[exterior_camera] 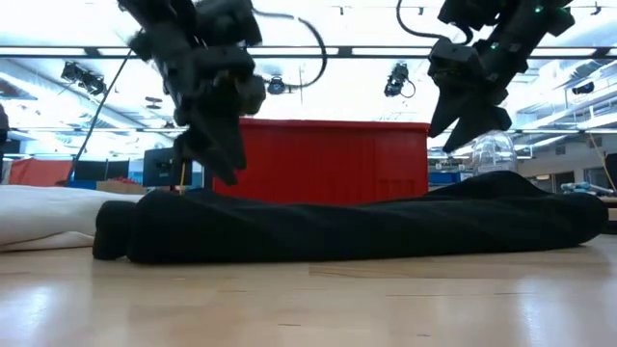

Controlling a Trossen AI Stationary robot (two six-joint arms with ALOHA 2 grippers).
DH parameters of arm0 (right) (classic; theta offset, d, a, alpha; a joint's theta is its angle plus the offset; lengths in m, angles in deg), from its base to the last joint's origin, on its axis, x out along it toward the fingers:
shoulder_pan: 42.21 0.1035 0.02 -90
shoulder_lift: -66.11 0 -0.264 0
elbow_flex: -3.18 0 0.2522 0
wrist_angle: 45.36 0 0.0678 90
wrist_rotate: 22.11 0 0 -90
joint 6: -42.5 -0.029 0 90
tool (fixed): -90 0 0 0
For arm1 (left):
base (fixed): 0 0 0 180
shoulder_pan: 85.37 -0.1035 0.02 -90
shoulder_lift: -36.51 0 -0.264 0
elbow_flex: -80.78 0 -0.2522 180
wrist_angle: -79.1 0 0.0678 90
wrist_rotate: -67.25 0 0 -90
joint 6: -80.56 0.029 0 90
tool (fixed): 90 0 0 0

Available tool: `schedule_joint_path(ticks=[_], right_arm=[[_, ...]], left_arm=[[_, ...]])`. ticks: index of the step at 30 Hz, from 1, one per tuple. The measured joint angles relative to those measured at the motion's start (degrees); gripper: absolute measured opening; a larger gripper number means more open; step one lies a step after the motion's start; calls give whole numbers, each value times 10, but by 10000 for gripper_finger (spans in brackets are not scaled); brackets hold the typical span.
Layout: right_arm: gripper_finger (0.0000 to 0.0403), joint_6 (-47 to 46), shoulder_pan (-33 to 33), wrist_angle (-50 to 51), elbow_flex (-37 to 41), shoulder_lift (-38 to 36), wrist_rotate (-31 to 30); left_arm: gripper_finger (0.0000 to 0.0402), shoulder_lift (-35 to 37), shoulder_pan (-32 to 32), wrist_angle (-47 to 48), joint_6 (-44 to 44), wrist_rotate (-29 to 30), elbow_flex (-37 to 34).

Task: Fold Laundry from Bin
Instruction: Fold the black shirt

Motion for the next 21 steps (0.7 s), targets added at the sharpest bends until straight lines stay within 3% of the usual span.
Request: schedule_joint_path(ticks=[6,15,21], right_arm=[[270,19,-30,3,0,5,28],[268,13,-84,32,22,47,150],[268,-2,-95,40,39,48,165]], left_arm=[[188,-9,-45,43,48,-37,0],[157,-26,-41,31,128,-134,0],[167,-45,-34,29,135,-116,0]])
